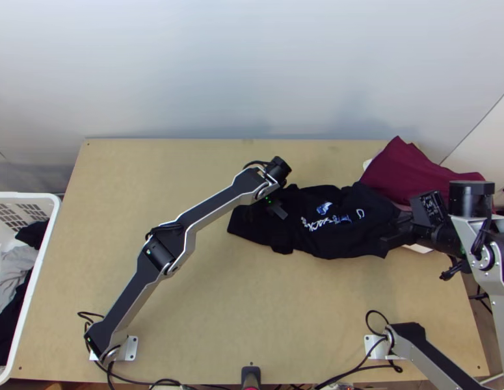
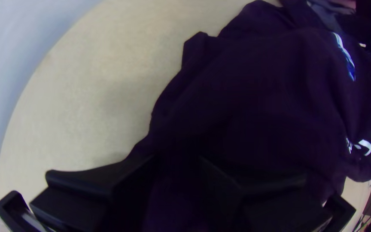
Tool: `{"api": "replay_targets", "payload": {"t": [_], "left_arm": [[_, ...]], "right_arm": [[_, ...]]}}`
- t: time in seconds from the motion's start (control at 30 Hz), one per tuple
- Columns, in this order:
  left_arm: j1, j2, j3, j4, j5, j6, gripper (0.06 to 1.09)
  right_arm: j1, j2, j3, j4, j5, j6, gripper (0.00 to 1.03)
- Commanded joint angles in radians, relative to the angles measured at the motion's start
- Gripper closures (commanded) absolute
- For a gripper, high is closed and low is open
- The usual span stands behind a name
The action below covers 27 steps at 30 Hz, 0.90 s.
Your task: Fold the t-shirt
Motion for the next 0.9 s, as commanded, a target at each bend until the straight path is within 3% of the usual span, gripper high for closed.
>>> {"api": "replay_targets", "payload": {"t": [0.0,0.07,0.6,0.87], "left_arm": [[0.005,-0.023,-0.013,-0.012,0.009,-0.007,0.95],[0.02,-0.055,-0.035,-0.014,0.043,-0.013,1.04],[0.258,-0.299,-0.155,-0.014,0.109,-0.037,1.04],[0.506,-0.549,-0.165,-0.026,0.109,-0.059,1.04]], "right_arm": [[0.004,0.007,-0.004,0.013,0.001,-0.004,1.0],[0.012,0.013,-0.003,0.014,0.001,-0.004,1.0],[0.09,0.082,0.04,0.106,-0.029,0.023,1.0],[0.17,0.155,0.114,0.327,-0.033,0.13,1.0]]}}
